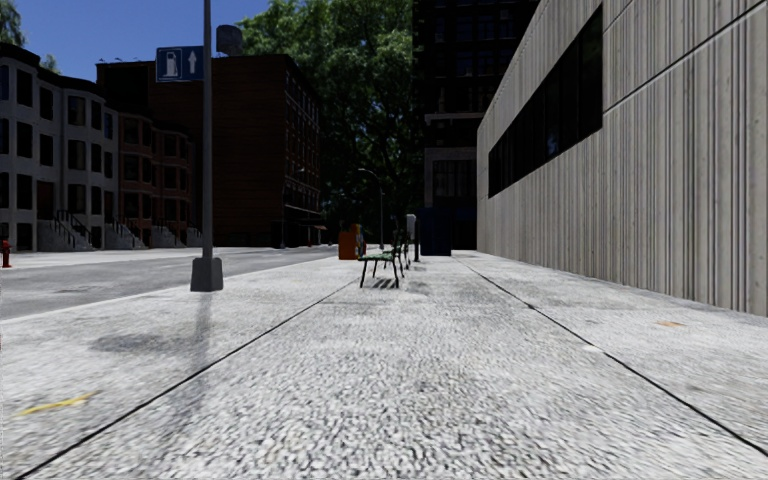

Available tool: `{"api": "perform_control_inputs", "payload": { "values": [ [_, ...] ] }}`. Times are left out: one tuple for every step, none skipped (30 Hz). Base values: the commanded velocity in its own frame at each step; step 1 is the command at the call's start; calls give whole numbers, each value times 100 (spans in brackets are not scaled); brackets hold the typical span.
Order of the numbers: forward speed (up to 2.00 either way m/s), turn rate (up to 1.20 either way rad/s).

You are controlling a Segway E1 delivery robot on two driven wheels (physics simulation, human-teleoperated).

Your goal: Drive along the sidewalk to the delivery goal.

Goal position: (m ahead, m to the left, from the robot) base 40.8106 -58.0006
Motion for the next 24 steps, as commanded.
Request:
{"api": "perform_control_inputs", "payload": {
  "values": [
    [200,-37],
    [200,-37],
    [200,-37],
    [200,-37],
    [200,-37],
    [200,-37],
    [200,-37],
    [200,-37],
    [200,-37],
    [200,-37],
    [200,-37],
    [200,-37],
    [200,-37],
    [200,-37],
    [200,-37],
    [200,-37],
    [200,-37],
    [200,-37],
    [200,-37],
    [200,-30],
    [200,-8],
    [200,0],
    [200,0],
    [200,0]
  ]
}}
